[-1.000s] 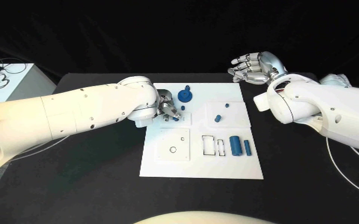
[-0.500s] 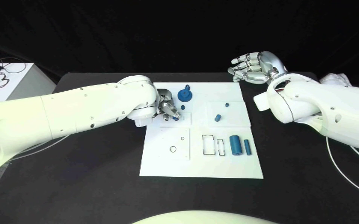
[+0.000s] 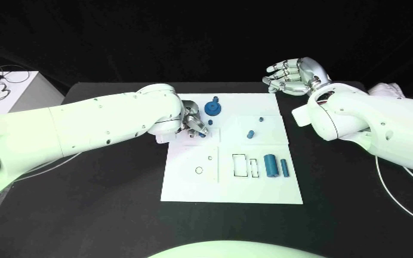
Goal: Assemble the parts on the task board
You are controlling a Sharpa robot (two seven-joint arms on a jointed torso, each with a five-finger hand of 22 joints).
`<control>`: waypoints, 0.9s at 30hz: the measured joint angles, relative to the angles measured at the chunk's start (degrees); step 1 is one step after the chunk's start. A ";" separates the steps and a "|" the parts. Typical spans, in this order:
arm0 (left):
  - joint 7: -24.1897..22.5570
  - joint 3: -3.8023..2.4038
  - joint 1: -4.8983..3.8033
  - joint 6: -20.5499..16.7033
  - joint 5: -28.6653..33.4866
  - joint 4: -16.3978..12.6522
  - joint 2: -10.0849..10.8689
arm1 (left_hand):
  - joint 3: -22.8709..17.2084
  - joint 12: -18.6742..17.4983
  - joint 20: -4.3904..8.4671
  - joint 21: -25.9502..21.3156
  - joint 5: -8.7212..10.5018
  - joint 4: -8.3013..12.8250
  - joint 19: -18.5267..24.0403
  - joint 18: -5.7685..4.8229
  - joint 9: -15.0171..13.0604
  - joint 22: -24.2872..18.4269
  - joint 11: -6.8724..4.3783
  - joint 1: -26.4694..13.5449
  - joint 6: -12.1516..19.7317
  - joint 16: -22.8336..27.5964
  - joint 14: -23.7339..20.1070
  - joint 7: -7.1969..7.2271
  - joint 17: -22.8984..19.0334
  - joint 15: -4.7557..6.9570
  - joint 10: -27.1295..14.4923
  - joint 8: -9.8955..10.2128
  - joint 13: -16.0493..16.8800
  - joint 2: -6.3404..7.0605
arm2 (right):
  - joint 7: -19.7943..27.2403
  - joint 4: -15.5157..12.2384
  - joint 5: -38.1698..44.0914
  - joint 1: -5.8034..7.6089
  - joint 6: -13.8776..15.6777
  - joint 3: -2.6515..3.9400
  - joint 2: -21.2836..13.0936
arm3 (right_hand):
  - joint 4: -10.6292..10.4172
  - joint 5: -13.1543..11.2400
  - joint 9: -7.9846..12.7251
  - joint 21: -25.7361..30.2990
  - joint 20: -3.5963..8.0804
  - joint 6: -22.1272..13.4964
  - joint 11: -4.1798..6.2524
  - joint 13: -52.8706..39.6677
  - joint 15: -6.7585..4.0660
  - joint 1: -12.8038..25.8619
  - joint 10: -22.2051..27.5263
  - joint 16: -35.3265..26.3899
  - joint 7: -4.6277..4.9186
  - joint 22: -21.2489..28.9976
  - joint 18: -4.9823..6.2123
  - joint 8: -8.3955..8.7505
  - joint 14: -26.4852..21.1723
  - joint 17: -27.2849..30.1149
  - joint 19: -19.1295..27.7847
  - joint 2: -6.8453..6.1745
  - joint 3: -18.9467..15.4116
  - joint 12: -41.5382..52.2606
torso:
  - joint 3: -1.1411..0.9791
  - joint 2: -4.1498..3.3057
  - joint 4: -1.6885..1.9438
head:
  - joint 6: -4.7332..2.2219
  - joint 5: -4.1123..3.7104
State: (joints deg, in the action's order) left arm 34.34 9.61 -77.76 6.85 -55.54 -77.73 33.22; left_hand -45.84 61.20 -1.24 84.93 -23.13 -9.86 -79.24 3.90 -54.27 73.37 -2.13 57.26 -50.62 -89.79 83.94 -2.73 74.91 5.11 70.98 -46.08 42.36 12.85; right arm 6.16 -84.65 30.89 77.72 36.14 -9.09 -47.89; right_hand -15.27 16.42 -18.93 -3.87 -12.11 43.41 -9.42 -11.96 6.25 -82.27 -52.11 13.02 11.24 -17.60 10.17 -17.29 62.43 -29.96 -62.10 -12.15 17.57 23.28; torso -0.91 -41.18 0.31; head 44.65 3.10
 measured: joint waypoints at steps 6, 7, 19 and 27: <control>0.41 -0.03 -0.10 0.88 0.00 0.71 -0.68 | 0.00 0.00 0.00 0.00 0.02 0.00 0.00 0.00 -0.02 0.00 0.09 0.01 -0.10 0.00 0.00 0.10 0.00 0.00 0.09 -0.27 -0.07 0.00 | -0.27 0.00 0.31 0.00 0.02 0.00 0.02 | 0.00 0.00 0.05 0.00 0.00 0.00 0.00 0.00 0.00 0.00 0.00 0.00 0.00 0.00 0.00 0.00 0.00 0.00 0.00 0.00 0.00 0.00 | -0.02 0.04 -0.01 | 0.03 0.00; 0.48 -0.04 -0.12 1.04 0.00 0.86 -0.83 | 0.00 0.00 0.00 0.00 0.05 0.00 0.00 0.00 -0.03 0.00 0.09 0.01 -0.11 0.00 0.00 0.11 0.00 0.00 0.09 -0.30 -0.12 -0.01 | -0.31 0.00 0.35 0.00 0.02 0.00 0.03 | 0.00 0.00 0.05 0.00 0.00 0.00 0.00 0.00 0.00 0.00 0.00 0.00 0.00 0.00 0.00 0.00 0.00 0.00 0.00 0.00 0.00 0.00 | -0.03 0.04 -0.01 | 0.03 0.00; 0.86 -0.10 -0.25 2.17 -0.13 1.91 -1.81 | 0.00 0.00 0.00 0.00 0.08 0.00 0.00 0.00 0.01 -0.01 0.08 0.02 -0.20 0.00 0.00 0.19 0.00 0.00 0.08 -0.28 -0.18 -0.02 | -0.54 -0.02 0.55 0.00 0.03 0.00 0.04 | 0.00 0.00 0.05 0.00 0.00 0.00 0.00 0.09 0.00 0.23 0.00 -0.23 0.00 0.10 0.00 0.00 0.00 0.05 0.00 -0.23 0.00 0.00 | -0.02 0.05 0.03 | 0.09 -0.07; 0.90 -0.12 -0.30 2.60 -0.39 2.20 -2.10 | 0.00 0.00 0.00 0.00 0.10 0.00 0.00 0.00 0.06 0.03 -0.13 -0.20 -0.32 0.00 0.00 0.29 0.00 0.00 0.29 -0.30 -0.03 -0.25 | -0.59 -0.05 0.58 0.00 0.02 0.00 0.03 | 0.00 0.00 0.05 0.00 0.00 0.00 0.00 0.16 0.00 0.23 0.00 -0.23 0.00 0.18 0.00 0.00 0.00 0.04 0.00 -0.23 0.00 0.00 | -0.02 0.04 0.03 | 0.07 -0.09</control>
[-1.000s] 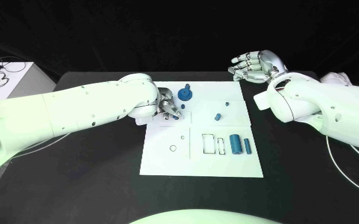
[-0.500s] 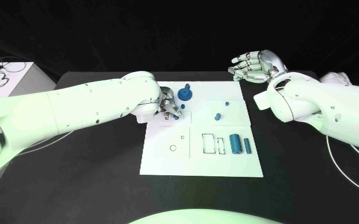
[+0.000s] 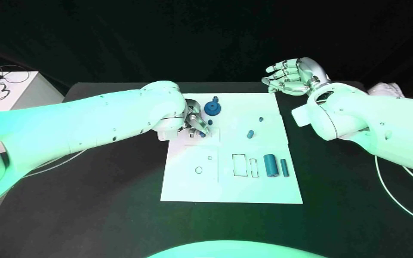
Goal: Assemble the parts on the task board
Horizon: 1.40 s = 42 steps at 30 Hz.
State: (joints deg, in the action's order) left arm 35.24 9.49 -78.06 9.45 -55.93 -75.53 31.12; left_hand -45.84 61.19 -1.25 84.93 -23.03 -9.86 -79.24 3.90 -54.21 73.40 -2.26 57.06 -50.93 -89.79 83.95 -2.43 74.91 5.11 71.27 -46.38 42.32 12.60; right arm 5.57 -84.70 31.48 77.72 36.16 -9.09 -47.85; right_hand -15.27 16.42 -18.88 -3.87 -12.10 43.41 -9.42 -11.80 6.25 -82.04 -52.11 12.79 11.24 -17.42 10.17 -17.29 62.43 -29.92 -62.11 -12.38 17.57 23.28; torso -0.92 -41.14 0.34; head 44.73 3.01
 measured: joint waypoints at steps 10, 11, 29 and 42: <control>0.00 -0.02 -0.02 0.09 -1.15 0.05 -0.55 | 0.65 0.00 0.22 0.00 0.34 0.65 -0.22 0.00 0.06 0.03 -0.31 -0.68 -0.28 0.00 0.00 -0.11 0.00 0.00 0.31 -0.18 -0.12 -0.68 | -0.01 -0.01 0.01 0.00 -0.01 0.00 0.01 | 0.00 0.00 0.00 0.00 0.00 0.00 0.00 0.00 0.00 0.00 0.00 0.00 0.00 0.00 0.00 0.00 0.00 0.00 0.00 0.00 0.00 0.00 | 0.01 -0.07 0.03 | 0.12 -0.09; -0.02 -0.01 -0.02 0.11 -1.27 0.02 -0.59 | 0.80 0.00 0.22 0.00 0.34 0.80 -0.22 0.00 0.06 0.03 -0.41 -0.69 -0.29 0.00 0.00 -0.11 0.00 0.00 0.41 -0.18 -0.15 -0.69 | -0.01 -0.01 0.01 0.00 -0.01 0.00 0.01 | 0.00 0.00 0.00 0.00 0.00 0.00 0.00 0.00 0.00 0.00 0.00 0.00 0.00 0.00 0.00 0.00 0.00 0.00 0.00 0.00 0.00 0.00 | 0.00 -0.07 0.03 | 0.16 -0.09; -0.56 0.09 0.10 0.40 -3.36 -0.71 -0.44 | 1.02 0.22 0.43 0.00 0.34 1.02 -0.43 0.00 0.43 0.72 -0.72 -0.90 -0.63 0.00 0.00 0.23 0.00 0.42 0.73 -0.09 0.24 -0.91 | 0.00 0.03 -0.03 -0.02 -0.01 0.00 0.00 | 0.00 0.00 0.05 0.00 0.00 0.00 0.00 0.12 0.00 0.00 0.00 0.00 0.00 0.14 0.00 0.00 0.00 0.06 0.00 0.00 0.00 0.00 | 0.07 0.03 0.03 | 0.35 -0.08; -0.97 0.11 0.17 0.22 -4.53 -0.97 0.32 | 1.02 0.45 0.42 0.22 -0.02 1.02 -0.84 0.01 0.43 1.27 -1.01 -0.90 -1.00 0.00 -0.01 0.61 0.04 0.42 1.03 -0.12 0.41 -0.91 | 0.02 0.06 -0.03 -0.08 -0.02 0.00 0.00 | 0.00 0.00 0.05 0.00 0.00 0.00 0.00 0.11 0.00 0.00 0.00 0.00 0.00 0.14 0.00 0.00 0.00 0.05 0.00 0.00 0.00 0.00 | 0.11 0.03 0.05 | 0.23 0.04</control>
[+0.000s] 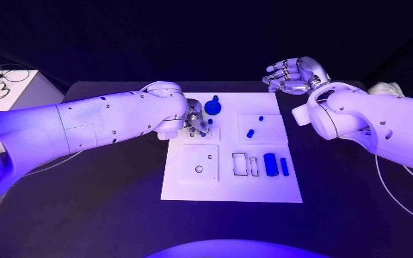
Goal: Assemble the parts on the task board
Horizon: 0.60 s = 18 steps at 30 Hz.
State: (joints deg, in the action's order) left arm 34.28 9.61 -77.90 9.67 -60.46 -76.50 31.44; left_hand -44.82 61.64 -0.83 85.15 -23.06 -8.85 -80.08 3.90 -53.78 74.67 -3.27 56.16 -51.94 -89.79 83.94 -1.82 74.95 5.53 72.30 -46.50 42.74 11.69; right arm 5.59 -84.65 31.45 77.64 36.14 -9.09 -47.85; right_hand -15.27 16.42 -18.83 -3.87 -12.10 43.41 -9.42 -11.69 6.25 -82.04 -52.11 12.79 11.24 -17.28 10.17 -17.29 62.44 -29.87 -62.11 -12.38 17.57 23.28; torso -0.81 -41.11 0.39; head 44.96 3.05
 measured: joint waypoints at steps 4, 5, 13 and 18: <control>-0.08 0.00 0.02 -0.08 -0.25 -0.13 0.12 | 0.00 0.00 0.00 0.00 0.00 0.00 0.00 0.00 0.02 0.00 0.00 0.00 0.00 0.00 0.00 0.00 0.00 0.00 0.00 0.00 0.00 0.00 | 0.00 0.00 0.00 -0.01 0.00 0.00 0.00 | 0.00 0.00 0.00 0.00 0.00 0.00 0.00 0.00 0.00 0.00 0.00 0.00 0.00 0.00 0.00 0.00 0.00 0.00 0.00 0.00 0.00 0.00 | -0.01 0.00 -0.01 | 0.04 0.02; -0.10 0.00 0.02 -0.11 -0.28 -0.16 0.15 | 0.00 0.00 0.00 0.00 0.00 0.00 0.00 0.00 0.03 0.00 0.00 0.00 0.00 0.00 0.00 0.00 0.00 0.00 0.00 0.00 0.00 0.00 | 0.00 0.00 0.00 -0.01 0.00 0.00 0.00 | 0.00 0.00 0.00 0.00 0.00 0.00 0.00 0.00 0.00 0.00 0.00 0.00 0.00 0.00 0.00 0.00 0.00 0.00 0.00 0.00 0.00 0.00 | -0.02 -0.01 -0.02 | 0.05 0.02; -0.18 0.02 0.05 -0.43 -0.49 -0.25 0.30 | 0.00 0.00 0.20 0.00 0.01 0.00 -0.19 0.00 0.02 0.21 0.03 0.00 -0.01 0.00 0.00 0.01 0.00 -0.01 0.03 -0.01 -0.06 0.00 | 0.01 0.01 0.00 -0.03 -0.01 0.00 -0.02 | 0.00 0.00 0.00 0.00 0.00 0.00 0.00 0.13 0.01 0.00 0.00 0.00 0.00 0.15 0.00 0.00 -0.01 0.00 0.00 0.00 0.00 0.22 | -0.03 -0.04 -0.05 | 0.07 0.04; -0.19 0.03 0.07 -0.66 -0.53 -0.33 0.36 | 0.00 0.00 0.09 0.00 0.01 0.00 -0.31 0.01 0.01 0.28 0.12 0.00 -0.39 0.00 0.00 -0.01 -0.01 -0.01 0.11 -0.01 -0.14 0.00 | 0.01 0.01 0.00 -0.03 -0.02 0.00 -0.03 | 0.00 0.00 0.00 0.00 0.00 0.00 0.00 0.12 0.21 0.00 0.00 0.00 0.00 0.15 0.00 0.00 -0.21 -0.01 0.00 0.00 0.00 0.22 | -0.03 -0.05 -0.07 | 0.07 0.05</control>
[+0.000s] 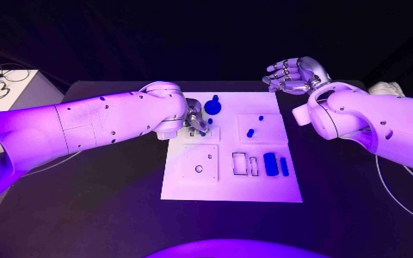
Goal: Assemble the parts on the task board
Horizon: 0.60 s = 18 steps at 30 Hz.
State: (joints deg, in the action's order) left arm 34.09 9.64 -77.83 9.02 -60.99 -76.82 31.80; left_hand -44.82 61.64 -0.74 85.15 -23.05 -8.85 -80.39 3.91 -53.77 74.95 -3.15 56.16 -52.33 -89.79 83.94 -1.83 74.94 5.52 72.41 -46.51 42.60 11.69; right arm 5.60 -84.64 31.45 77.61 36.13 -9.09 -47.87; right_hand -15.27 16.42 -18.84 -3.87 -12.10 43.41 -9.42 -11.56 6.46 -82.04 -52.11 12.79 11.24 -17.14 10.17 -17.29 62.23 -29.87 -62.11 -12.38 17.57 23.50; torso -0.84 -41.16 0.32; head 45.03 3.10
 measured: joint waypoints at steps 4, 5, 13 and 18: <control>0.00 0.03 0.02 -0.24 -0.05 -0.10 0.05 | 0.00 0.00 -0.10 0.21 0.00 0.00 -0.09 0.00 -0.01 0.00 0.01 -0.22 0.00 0.00 0.00 0.00 0.00 0.00 0.01 0.00 0.00 -0.22 | 0.00 0.00 0.00 -0.01 -0.01 0.00 0.00 | 0.00 0.00 0.00 0.00 0.00 0.00 0.00 0.00 0.00 0.00 0.00 0.00 0.00 0.00 0.00 0.00 0.00 0.00 0.00 0.00 0.00 0.00 | -0.03 -0.01 -0.01 | 0.06 0.00; 0.01 0.03 0.03 -0.30 -0.06 -0.12 0.06 | 0.00 0.00 0.06 0.22 0.00 0.00 -0.25 0.00 -0.01 0.00 0.01 -0.22 0.00 0.00 0.00 0.00 0.00 0.00 0.01 0.00 0.00 -0.22 | 0.00 0.00 0.00 -0.01 -0.01 0.00 0.00 | 0.00 0.00 0.00 0.00 0.00 0.00 0.00 0.00 0.00 0.00 0.00 0.00 0.00 0.00 0.00 0.00 0.00 0.00 0.00 0.00 0.00 0.00 | -0.03 -0.01 -0.01 | 0.08 0.00; 0.11 0.07 0.08 -0.95 -0.16 -0.29 0.13 | 0.00 0.00 0.11 0.22 0.05 0.00 -0.29 0.00 -0.01 -0.01 0.02 -0.22 -0.01 0.00 0.00 0.01 -0.01 0.00 0.01 0.02 0.17 -0.22 | 0.01 0.00 0.00 -0.03 -0.02 0.00 0.01 | 0.00 0.00 0.00 0.00 0.00 0.00 0.00 -0.01 0.00 0.00 0.00 0.00 0.00 0.00 0.00 0.00 0.00 0.00 0.00 0.00 0.00 0.00 | -0.03 -0.01 0.02 | 0.18 -0.03; 0.16 0.11 0.13 -1.44 -0.25 -0.31 0.15 | 0.00 -0.01 0.11 0.22 0.09 0.00 -0.29 0.00 0.09 -0.01 -0.08 -0.38 -0.02 0.00 0.00 0.02 -0.01 0.00 0.32 0.06 0.17 -0.38 | 0.01 0.02 0.00 -0.05 -0.03 0.00 0.03 | 0.00 0.00 0.00 0.00 0.00 0.00 0.00 -0.01 0.00 0.00 0.00 0.00 0.00 -0.01 0.00 0.00 0.00 0.00 0.00 0.00 0.00 0.00 | -0.02 0.01 0.04 | 0.29 -0.01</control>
State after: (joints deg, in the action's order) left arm 34.25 9.74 -77.70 7.58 -61.23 -77.13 31.94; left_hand -44.82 61.63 -0.63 85.36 -22.96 -8.85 -80.68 3.91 -53.68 74.95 -3.24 55.78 -52.36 -89.79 83.94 -1.81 74.93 5.52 72.73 -46.45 42.76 11.30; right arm 5.62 -84.62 31.45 77.56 36.10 -9.09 -47.85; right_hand -15.27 16.42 -18.84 -3.87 -12.10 43.41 -9.42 -11.57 6.45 -82.05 -52.11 12.79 11.24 -17.14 10.17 -17.29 62.23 -29.88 -62.11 -12.38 17.57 23.50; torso -0.86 -41.15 0.37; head 45.32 3.09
